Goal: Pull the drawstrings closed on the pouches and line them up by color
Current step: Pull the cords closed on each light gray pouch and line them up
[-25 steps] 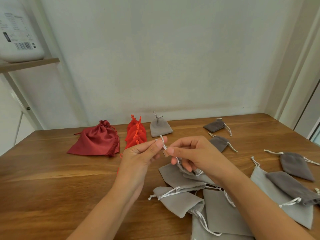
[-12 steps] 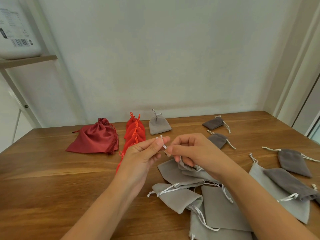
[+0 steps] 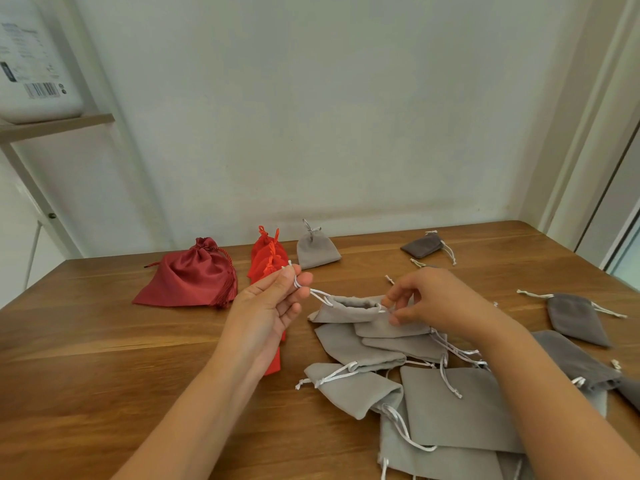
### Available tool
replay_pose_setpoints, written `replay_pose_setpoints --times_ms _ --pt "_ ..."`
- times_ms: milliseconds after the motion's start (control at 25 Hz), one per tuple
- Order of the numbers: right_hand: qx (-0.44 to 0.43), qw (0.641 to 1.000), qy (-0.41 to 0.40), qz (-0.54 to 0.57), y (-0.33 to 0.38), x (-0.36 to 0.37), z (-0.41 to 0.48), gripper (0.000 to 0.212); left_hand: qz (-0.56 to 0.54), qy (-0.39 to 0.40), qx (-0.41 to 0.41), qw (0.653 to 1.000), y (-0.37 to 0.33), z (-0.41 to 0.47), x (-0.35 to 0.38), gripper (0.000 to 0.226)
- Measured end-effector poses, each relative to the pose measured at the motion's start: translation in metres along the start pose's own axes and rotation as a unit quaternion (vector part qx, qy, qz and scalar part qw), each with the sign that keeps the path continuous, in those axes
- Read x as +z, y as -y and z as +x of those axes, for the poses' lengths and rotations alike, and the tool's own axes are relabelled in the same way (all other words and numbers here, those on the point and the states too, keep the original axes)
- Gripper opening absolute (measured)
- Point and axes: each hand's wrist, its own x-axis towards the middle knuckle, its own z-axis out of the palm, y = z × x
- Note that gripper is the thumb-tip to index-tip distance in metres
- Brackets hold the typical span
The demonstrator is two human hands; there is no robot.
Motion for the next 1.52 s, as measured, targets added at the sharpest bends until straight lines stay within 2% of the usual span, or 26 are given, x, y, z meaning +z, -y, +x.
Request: replay_pose_setpoints --times_ms 240,360,480,600,680,760,840,1000,1120,1200,1280,1400,1440,1520 --pt "-0.053 0.995 0.011 0.081 0.000 0.005 -0.003 0.007 -0.024 0.002 0.011 1.000 0.000 0.004 -0.004 0.012" --pt "-0.094 0.982 0.017 0.162 -0.006 0.000 -0.002 0.018 -0.060 -0.001 0.025 0.998 -0.006 0.009 -0.010 0.012" --pt "-0.108 0.952 0.021 0.285 -0.014 -0.004 -0.001 0.031 -0.097 -0.013 0.044 0.994 -0.015 0.015 -0.017 0.015" --pt "-0.095 0.921 0.038 0.375 -0.015 -0.004 0.000 0.034 -0.125 -0.032 0.061 0.990 -0.021 0.019 -0.024 0.021" --pt "-0.082 0.898 0.027 0.432 -0.015 -0.004 0.001 0.035 -0.150 -0.036 0.060 0.986 -0.024 0.021 -0.028 0.034" --pt "-0.065 0.882 0.004 0.467 -0.015 -0.005 0.002 0.035 -0.160 -0.041 0.060 0.984 -0.027 0.023 -0.032 0.035" --pt "-0.058 0.882 -0.014 0.467 -0.015 -0.004 0.003 0.034 -0.154 -0.040 0.065 0.985 -0.028 0.023 -0.033 0.028" --pt "-0.079 0.930 -0.037 0.356 -0.007 0.010 0.005 0.014 -0.134 -0.013 0.058 0.989 -0.027 0.021 -0.031 0.017" --pt "-0.121 0.947 0.000 0.297 0.004 0.025 0.005 0.058 -0.121 0.001 0.053 0.991 -0.026 0.020 -0.028 0.032" --pt "-0.140 0.946 0.016 0.291 0.012 0.033 0.006 0.068 -0.112 0.009 0.051 0.992 -0.025 0.019 -0.027 0.040" --pt "-0.144 0.948 0.017 0.284 0.013 0.037 0.008 0.056 -0.107 0.017 0.047 0.993 -0.024 0.019 -0.026 0.040" --pt "-0.128 0.946 0.049 0.294 0.009 0.032 0.008 0.025 -0.105 0.018 0.045 0.993 -0.024 0.019 -0.026 0.040" --pt "-0.127 0.938 0.058 0.319 0.007 0.029 0.007 0.019 -0.107 0.015 0.046 0.993 -0.025 0.019 -0.027 0.039" --pt "-0.124 0.914 0.055 0.383 0.002 0.023 0.007 0.021 -0.119 0.004 0.047 0.992 -0.026 0.020 -0.028 0.032"
